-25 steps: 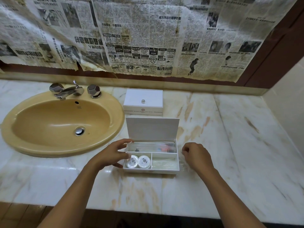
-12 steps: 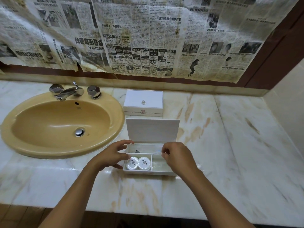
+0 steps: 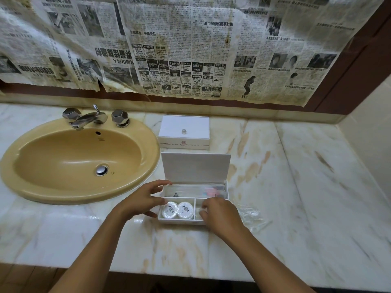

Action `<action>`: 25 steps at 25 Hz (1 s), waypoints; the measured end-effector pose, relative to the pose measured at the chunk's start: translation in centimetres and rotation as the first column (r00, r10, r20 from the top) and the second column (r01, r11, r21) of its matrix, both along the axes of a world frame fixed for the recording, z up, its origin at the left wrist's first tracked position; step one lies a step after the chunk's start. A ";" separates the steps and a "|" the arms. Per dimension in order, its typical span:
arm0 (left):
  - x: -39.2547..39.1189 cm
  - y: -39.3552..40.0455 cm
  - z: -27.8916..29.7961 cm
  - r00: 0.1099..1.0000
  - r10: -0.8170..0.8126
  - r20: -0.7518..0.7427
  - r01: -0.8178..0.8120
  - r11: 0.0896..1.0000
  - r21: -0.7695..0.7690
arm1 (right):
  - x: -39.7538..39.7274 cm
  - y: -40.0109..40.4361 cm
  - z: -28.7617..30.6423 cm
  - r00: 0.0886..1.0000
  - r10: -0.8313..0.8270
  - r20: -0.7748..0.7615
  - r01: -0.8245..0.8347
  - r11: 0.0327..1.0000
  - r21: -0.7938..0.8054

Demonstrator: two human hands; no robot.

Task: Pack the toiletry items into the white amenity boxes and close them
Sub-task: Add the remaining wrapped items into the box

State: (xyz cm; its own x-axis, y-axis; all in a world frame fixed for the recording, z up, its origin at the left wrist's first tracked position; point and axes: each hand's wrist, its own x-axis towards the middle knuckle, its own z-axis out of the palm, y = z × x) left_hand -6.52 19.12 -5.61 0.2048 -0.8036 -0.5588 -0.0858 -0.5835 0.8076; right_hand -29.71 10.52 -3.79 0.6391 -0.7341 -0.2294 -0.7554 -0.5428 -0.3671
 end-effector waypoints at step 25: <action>-0.9 0.1 0.4 0.998 0.023 0.057 -0.022 1.000 -0.016 | -4.8 -4.6 1.1 0.932 -0.359 0.048 0.360 0.933 -0.009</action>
